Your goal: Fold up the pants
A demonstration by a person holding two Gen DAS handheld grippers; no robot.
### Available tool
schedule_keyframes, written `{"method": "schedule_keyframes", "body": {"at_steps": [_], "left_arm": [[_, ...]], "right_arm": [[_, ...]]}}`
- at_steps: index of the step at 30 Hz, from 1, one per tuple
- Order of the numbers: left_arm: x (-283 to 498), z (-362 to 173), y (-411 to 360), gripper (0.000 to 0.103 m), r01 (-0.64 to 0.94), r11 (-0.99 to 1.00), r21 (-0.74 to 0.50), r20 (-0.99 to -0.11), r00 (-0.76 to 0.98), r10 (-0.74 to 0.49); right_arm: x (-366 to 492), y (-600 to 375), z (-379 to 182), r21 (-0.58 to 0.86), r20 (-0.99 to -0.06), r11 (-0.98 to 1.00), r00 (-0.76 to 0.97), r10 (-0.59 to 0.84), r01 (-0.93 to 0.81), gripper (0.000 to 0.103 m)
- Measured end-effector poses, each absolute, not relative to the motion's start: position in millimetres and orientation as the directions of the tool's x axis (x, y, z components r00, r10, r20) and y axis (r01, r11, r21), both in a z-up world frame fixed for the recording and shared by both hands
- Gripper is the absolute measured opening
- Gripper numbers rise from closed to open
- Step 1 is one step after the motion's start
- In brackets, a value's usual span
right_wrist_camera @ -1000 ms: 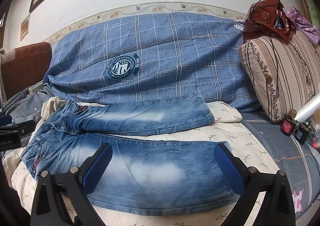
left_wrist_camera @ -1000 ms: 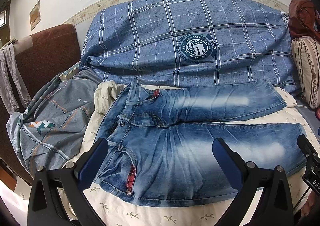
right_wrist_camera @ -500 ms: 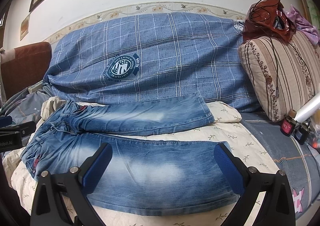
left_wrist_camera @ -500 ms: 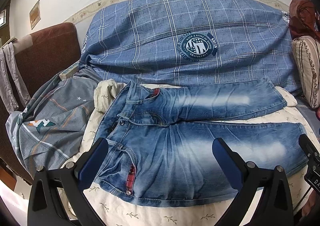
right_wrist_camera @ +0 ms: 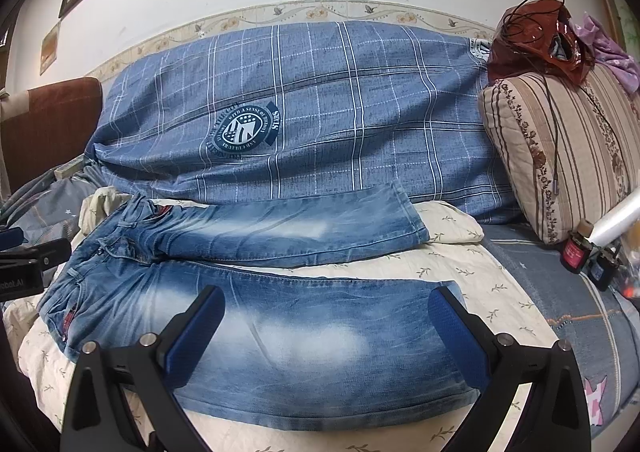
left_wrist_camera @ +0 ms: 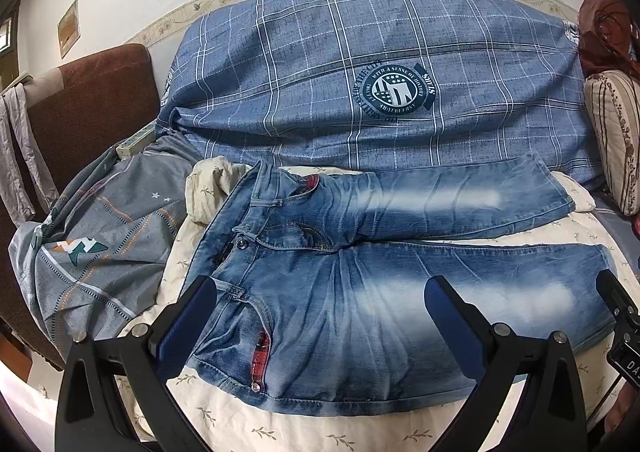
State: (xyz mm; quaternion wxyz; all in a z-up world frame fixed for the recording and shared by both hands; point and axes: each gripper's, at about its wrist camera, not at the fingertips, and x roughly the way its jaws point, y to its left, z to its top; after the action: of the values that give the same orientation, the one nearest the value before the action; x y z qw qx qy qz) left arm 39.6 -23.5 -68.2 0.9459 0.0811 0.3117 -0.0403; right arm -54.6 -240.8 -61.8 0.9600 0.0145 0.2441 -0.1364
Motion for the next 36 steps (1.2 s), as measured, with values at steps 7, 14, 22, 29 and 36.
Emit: {"method": "schedule_keyframes", "body": {"at_steps": [7,14,22,29,36], "left_arm": [[51,-71,-22,0.103,0.141,0.98,0.137,-0.604,0.796,-0.03],[118,-68,3,0.103,0.148,0.98,0.134,-0.644,0.764,-0.028],[267,-84,44,0.103,0.135,0.979,0.154,-0.75,0.661,0.027],[367,-115,50,0.076,0.132,0.987,0.088,-0.847,0.531,0.005],[400,-144,46,0.06,0.16,0.987,0.026,-0.889,0.454,-0.05]], "right_arm": [[-45,-246,-61,-0.023,-0.501,0.963,0.831,-0.243,0.268,0.103],[9,-294,-44,-0.013,-0.563,0.957,0.789,-0.245,0.288,0.103],[127,-391,-56,0.054,-0.697,0.922,0.676,-0.24,0.383,0.097],[222,-456,-91,0.099,-0.779,0.883,0.588,-0.219,0.459,0.084],[264,-460,-131,0.054,-0.839,0.902,0.51,-0.191,0.427,0.054]]}}
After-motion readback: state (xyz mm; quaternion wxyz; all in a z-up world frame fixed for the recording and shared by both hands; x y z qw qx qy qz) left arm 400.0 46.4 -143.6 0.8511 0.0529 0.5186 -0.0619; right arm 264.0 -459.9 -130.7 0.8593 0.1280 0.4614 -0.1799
